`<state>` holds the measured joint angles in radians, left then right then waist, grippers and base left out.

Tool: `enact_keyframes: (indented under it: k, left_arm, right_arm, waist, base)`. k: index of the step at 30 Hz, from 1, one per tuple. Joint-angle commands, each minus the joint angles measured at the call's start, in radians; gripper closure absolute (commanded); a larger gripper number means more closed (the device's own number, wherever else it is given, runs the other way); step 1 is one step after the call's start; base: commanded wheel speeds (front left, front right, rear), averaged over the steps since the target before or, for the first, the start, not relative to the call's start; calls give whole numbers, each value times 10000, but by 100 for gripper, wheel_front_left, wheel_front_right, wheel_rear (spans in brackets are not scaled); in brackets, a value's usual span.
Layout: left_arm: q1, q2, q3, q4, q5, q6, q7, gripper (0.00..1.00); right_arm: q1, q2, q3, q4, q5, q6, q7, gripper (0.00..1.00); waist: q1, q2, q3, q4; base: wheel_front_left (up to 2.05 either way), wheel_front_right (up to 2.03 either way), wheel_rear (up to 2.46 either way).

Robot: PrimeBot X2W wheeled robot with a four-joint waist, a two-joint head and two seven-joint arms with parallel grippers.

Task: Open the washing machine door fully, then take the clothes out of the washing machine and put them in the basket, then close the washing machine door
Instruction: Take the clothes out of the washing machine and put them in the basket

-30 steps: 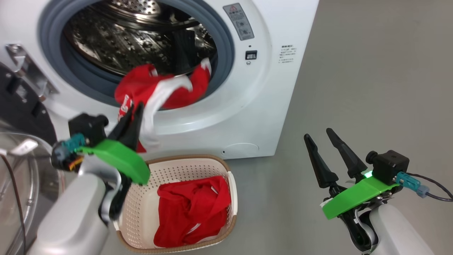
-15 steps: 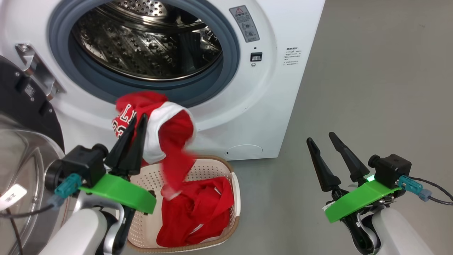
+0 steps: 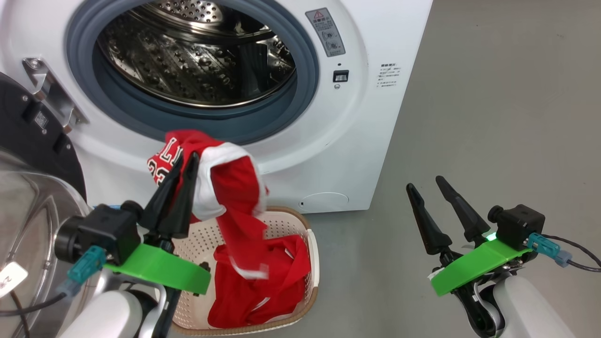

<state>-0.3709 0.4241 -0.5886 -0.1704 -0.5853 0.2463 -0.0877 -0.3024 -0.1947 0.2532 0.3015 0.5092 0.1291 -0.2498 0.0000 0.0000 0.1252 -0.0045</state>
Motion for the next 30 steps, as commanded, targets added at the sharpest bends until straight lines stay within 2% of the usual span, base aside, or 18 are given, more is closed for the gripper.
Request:
enact_keyframes:
  k: [1, 6, 13, 18, 30]
  left_arm:
    - [-283, 377, 423, -357, 128, 100, 54, 100]
    - [-238, 462, 391, -688, 190, 252, 240, 100]
    - [-7, 335, 318, -96, -54, 191, 157, 100]
    - [56, 102, 179, 869, -302, -130, -98, 100]
    - [-631, -671, 192, 4449, -912, -1176, -979, 100]
  right_arm:
    - [58, -41, 244, -232, 82, 16, -120, 0]
    - [57, -32, 313, -216, 93, 16, -120, 0]
    - [20, -50, 374, -177, 111, 16, -120, 0]
    - [-26, -73, 441, -144, 131, 16, -120, 0]
    - [-132, -98, 420, -193, 162, 16, -120, 0]
  waist:
    - [0, 0, -6, -4]
    - [0, 0, -27, -28]
    - [0, 0, -24, -93]
    - [0, 0, -7, -175]
    - [0, 0, 251, -392]
  base:
    - [0, 0, 0]
    - [0, 0, 0]
    - [0, 0, 0]
    - [0, 0, 0]
    - [0, 0, 0]
